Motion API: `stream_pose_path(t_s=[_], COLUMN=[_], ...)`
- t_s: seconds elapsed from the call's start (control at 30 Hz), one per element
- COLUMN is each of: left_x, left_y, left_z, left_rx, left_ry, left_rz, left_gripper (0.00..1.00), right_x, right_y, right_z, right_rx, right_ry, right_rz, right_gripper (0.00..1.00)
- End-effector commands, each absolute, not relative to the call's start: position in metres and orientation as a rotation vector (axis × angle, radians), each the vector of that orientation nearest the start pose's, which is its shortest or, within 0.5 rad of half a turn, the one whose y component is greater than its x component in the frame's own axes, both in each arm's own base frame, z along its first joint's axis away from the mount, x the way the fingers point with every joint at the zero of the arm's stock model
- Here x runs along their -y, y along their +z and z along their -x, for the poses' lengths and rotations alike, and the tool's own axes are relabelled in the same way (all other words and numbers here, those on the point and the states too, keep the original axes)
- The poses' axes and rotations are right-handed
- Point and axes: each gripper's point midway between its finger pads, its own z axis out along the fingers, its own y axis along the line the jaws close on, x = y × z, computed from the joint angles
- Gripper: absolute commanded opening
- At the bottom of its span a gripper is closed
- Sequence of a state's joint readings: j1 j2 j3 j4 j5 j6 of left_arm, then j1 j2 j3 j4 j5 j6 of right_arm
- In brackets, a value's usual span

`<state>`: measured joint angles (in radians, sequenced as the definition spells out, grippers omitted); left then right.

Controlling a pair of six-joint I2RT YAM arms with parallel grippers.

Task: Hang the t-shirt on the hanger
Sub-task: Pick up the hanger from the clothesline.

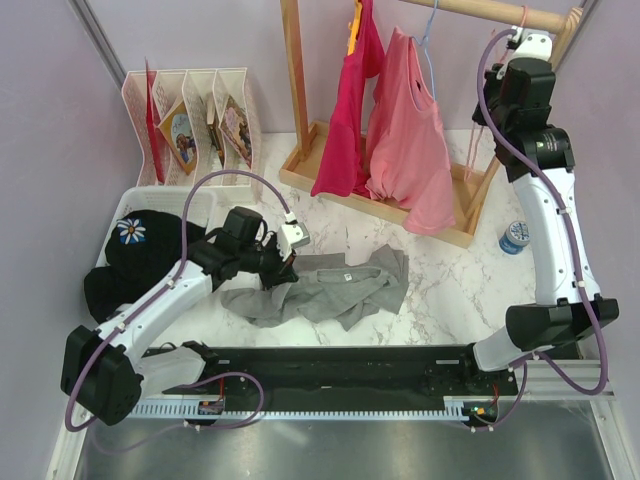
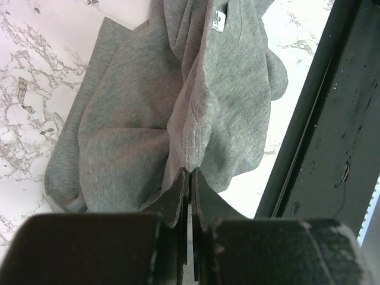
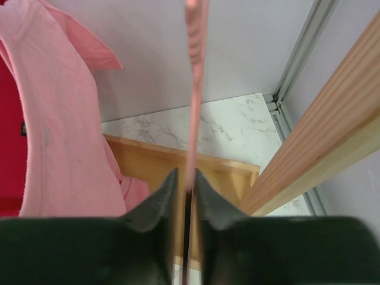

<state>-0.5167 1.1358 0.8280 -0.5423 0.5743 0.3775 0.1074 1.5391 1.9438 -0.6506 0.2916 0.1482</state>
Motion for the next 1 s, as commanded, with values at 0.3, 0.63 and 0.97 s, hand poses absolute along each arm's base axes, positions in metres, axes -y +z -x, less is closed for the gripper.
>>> stream_pose_path(t_s=[0.3,0.63,0.97], left_x=[0.21,0.211,0.208], left_y=[0.15,0.148,0.142], left_z=[-0.211,-0.214,-0.211], left_rx=[-1.992,-2.0,-2.026], left_ry=[-0.722,-0.719,-0.713], left_rz=[-1.22,-1.223,-1.213], left_gripper=[0.02,0.02,0.02], right_x=[-0.028,-0.051,-0.111], right_y=[0.528,0.481,0.398], right_z=[-0.358,-0.257,-0.117], right_rx=[-1.51,-1.529,-1.358], right_ry=[0.046,0.092,0.253], right_rz=[0.026,0.337,1.096], right_gripper=[0.0,0.0,0.0])
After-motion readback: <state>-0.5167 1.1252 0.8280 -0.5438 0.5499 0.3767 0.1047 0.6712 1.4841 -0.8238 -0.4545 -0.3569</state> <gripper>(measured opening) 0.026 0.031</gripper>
